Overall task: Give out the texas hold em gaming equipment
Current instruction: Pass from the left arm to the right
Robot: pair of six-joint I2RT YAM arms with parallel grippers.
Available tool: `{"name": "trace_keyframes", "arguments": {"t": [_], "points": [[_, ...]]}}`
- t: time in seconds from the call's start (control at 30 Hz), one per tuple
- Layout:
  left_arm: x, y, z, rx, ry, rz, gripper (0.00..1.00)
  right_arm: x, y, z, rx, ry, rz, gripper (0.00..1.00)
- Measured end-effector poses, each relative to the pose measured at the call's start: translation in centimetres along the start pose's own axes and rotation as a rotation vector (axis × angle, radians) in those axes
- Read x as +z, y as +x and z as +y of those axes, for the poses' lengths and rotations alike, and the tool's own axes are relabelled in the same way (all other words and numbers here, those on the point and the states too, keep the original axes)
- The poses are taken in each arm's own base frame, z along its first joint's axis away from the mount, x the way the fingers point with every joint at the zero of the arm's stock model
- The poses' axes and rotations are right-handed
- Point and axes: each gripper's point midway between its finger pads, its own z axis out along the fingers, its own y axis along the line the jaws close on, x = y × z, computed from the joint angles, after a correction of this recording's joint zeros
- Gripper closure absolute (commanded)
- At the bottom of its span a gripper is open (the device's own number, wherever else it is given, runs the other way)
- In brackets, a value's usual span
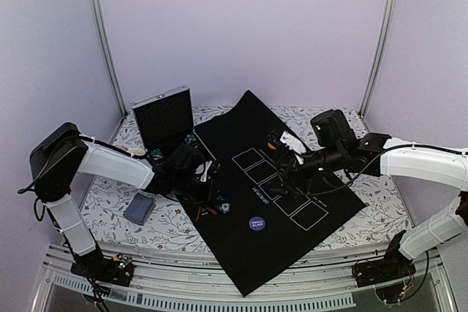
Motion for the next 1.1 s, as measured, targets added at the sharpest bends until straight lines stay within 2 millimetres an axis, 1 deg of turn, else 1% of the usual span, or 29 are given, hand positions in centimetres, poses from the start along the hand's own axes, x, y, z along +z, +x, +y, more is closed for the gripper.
{"name": "trace_keyframes", "arguments": {"t": [0.07, 0.2, 0.27, 0.37, 0.47, 0.6, 0.7, 0.83, 1.0, 1.1], "points": [[0.1, -0.5, -0.5, -0.047, 0.05, -0.025, 1.0, 1.1, -0.1, 0.5, -0.051, -0.006, -0.004, 0.03], [-0.2, -1.8, -3.0, -0.103, 0.185, -0.074, 1.0, 3.6, -0.1, 1.5, -0.153, -0.036, -0.011, 0.04], [-0.4, -2.5, -4.0, -0.124, 0.244, -0.102, 1.0, 4.9, 0.3, 1.8, -0.199, -0.054, -0.019, 0.04], [-0.5, -3.0, -4.8, -0.163, 0.313, -0.13, 1.0, 6.5, 1.5, 2.0, -0.246, -0.082, -0.027, 0.05], [-0.4, -2.8, -4.9, -0.205, 0.352, -0.137, 1.0, 8.2, 2.5, 1.9, -0.281, -0.103, -0.028, 0.07], [0.3, -2.2, -4.5, -0.262, 0.385, -0.124, 1.0, 10.4, 3.3, 1.6, -0.321, -0.111, -0.022, 0.16], [0.4, -1.9, -4.4, -0.287, 0.399, -0.119, 1.0, 12.0, 3.7, 1.1, -0.334, -0.115, -0.013, 0.17], [0.1, -2.3, -4.9, -0.29, 0.427, -0.13, 1.0, 12.9, 3.4, 0.8, -0.341, -0.115, -0.015, 0.19], [0.0, -2.4, -5.0, -0.291, 0.433, -0.131, 1.0, 14.1, 2.5, 0.2, -0.346, -0.1, -0.026, 0.3], [0.1, -2.4, -4.9, -0.293, 0.429, -0.135, 1.0, 14.6, 2.7, 0.0, -0.344, -0.099, -0.021, 0.29]]}}
